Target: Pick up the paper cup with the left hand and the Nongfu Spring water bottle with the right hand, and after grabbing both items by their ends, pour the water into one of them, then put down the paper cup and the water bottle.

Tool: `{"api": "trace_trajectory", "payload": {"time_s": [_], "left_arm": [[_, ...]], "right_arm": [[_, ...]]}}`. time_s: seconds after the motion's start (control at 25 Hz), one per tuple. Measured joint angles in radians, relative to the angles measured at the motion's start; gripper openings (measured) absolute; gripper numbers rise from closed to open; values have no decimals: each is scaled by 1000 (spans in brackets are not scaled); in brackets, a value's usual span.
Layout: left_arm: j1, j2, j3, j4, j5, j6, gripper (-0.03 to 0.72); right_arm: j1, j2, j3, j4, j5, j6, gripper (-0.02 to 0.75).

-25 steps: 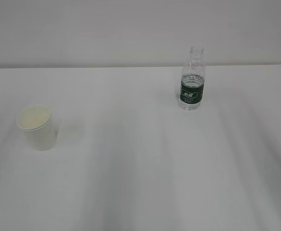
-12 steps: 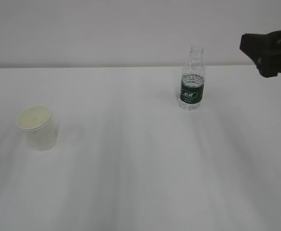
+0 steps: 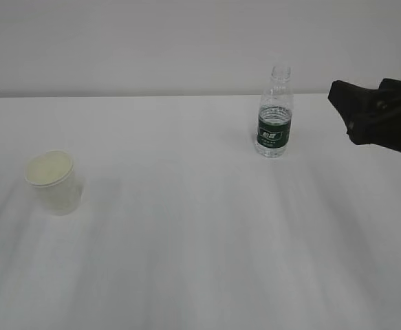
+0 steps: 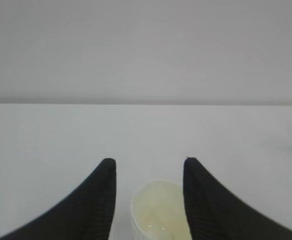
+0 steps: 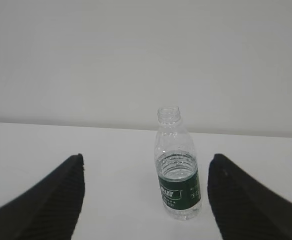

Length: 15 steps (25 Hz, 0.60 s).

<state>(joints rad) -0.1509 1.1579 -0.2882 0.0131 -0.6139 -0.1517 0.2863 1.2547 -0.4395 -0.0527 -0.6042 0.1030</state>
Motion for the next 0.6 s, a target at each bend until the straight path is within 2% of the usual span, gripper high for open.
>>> {"api": "trace_trajectory", "payload": {"time_s": [0.24,0.44,0.6], "left_arm": [[0,90,0,2,0,-4,441],[0,174,0,29,-30,-4,538],[0,273,0,41,-104,-14,578]], "right_arm": [[0,52,38,-62,-93,5,573],[0,154,38,-72,-143,6,573],[0,274,38,-76,-246,8,573]]}}
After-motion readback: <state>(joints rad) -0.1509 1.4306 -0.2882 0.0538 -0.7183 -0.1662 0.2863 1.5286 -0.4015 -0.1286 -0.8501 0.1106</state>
